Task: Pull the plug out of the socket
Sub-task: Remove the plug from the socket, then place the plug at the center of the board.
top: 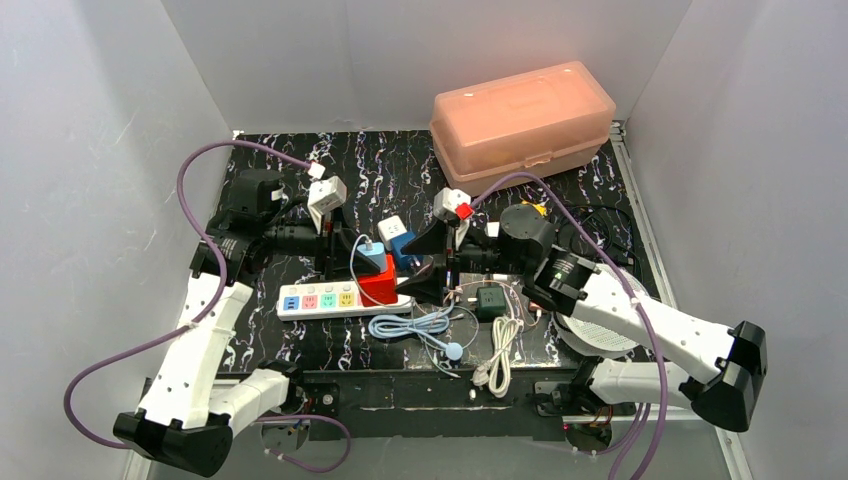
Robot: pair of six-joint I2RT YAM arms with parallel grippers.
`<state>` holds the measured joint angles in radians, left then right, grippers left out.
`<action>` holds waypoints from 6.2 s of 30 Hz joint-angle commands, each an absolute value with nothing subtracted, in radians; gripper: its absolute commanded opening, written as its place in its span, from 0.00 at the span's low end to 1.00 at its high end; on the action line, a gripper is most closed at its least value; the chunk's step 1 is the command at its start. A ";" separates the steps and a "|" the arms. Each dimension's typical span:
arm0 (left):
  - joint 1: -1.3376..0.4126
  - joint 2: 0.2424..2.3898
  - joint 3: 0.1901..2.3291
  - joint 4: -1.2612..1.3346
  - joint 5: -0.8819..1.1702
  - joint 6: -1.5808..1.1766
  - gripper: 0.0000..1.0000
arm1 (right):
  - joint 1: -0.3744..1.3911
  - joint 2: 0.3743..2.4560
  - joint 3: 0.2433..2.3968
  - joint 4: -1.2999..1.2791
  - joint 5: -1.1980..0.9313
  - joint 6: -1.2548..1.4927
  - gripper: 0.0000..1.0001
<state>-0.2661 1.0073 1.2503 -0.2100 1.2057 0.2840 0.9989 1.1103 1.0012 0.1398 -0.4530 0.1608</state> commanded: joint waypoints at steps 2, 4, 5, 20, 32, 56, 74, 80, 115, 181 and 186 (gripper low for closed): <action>-0.271 0.976 1.285 -0.192 1.317 0.258 0.00 | 0.997 1.146 1.000 0.287 -0.549 0.181 0.87; -0.271 0.977 1.289 -0.192 1.315 0.257 0.00 | 0.998 1.164 0.987 0.339 -0.562 0.189 0.87; -0.270 0.979 1.293 -0.192 1.316 0.258 0.00 | 0.997 1.176 0.986 0.357 -0.560 0.190 0.88; -0.270 0.967 1.301 -0.130 1.310 0.207 0.00 | 0.993 1.292 0.928 0.610 -0.623 0.313 0.89; -0.271 0.954 1.291 -0.111 1.297 0.197 0.00 | 0.993 1.382 0.946 0.809 -0.636 0.417 0.88; -0.270 0.976 1.303 0.062 1.248 0.088 0.00 | 0.992 1.271 0.901 0.578 -0.527 0.330 0.01; -0.270 0.959 1.309 0.244 1.216 -0.060 0.00 | 1.003 1.222 0.781 0.587 -0.486 0.353 0.01; -0.270 0.953 1.326 0.253 1.212 -0.061 0.00 | 0.990 1.181 0.815 0.469 -0.391 0.292 0.01; -0.753 1.465 1.344 -0.488 0.747 0.598 0.00 | 0.462 1.130 0.958 -0.585 0.207 0.570 0.01; -0.731 1.385 1.686 -0.751 0.586 0.492 0.98 | 0.384 1.357 0.977 -0.644 0.138 0.601 0.80; -0.661 1.324 1.738 -0.812 0.449 0.463 0.98 | 0.411 1.358 1.002 -0.669 0.189 0.614 0.82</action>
<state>-0.6960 1.3605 1.7008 -0.6243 0.4976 0.4999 0.3916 1.3842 0.9413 -0.6384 0.1341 0.6163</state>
